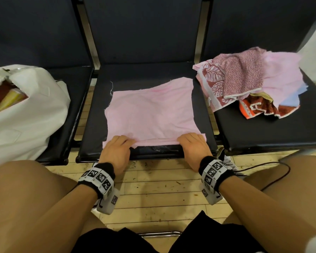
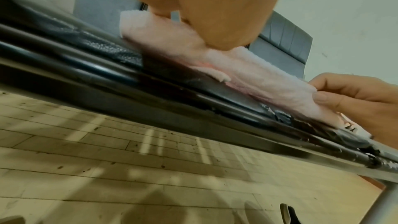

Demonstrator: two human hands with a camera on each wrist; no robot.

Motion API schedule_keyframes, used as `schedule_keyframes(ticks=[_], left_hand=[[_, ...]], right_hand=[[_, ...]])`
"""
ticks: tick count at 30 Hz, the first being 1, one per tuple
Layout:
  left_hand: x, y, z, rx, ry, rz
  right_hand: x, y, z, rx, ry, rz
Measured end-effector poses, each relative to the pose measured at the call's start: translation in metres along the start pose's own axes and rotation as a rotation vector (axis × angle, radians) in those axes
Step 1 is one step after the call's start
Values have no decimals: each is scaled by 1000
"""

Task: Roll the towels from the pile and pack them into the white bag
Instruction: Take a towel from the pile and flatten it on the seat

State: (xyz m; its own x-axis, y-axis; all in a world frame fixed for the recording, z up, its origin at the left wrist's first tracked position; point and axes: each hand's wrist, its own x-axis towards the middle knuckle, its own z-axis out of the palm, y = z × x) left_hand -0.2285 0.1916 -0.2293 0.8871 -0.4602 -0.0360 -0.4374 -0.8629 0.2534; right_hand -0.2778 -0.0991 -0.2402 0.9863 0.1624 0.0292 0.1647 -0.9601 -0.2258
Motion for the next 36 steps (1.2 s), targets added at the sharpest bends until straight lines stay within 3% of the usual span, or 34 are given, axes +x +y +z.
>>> schedule_keyframes(ticks=[5, 8, 11, 16, 21, 31, 36], left_hand=[[3, 8, -13, -92, 1, -178], [3, 7, -13, -105, -63, -213], [4, 3, -6, -49, -61, -198], [6, 0, 1, 45, 139, -70], [1, 4, 5, -37, 103, 6], [0, -6, -2, 44, -15, -93], [4, 2, -11, -3, 58, -91]], right_hand=[[9, -7, -15, 26, -136, 63], [10, -6, -13, 52, -214, 70], [10, -2, -9, 85, -151, 57], [13, -4, -7, -113, 63, -89], [4, -20, 2, -22, 27, -199], [3, -9, -1, -20, -30, -66], [9, -17, -14, -27, -134, 32]])
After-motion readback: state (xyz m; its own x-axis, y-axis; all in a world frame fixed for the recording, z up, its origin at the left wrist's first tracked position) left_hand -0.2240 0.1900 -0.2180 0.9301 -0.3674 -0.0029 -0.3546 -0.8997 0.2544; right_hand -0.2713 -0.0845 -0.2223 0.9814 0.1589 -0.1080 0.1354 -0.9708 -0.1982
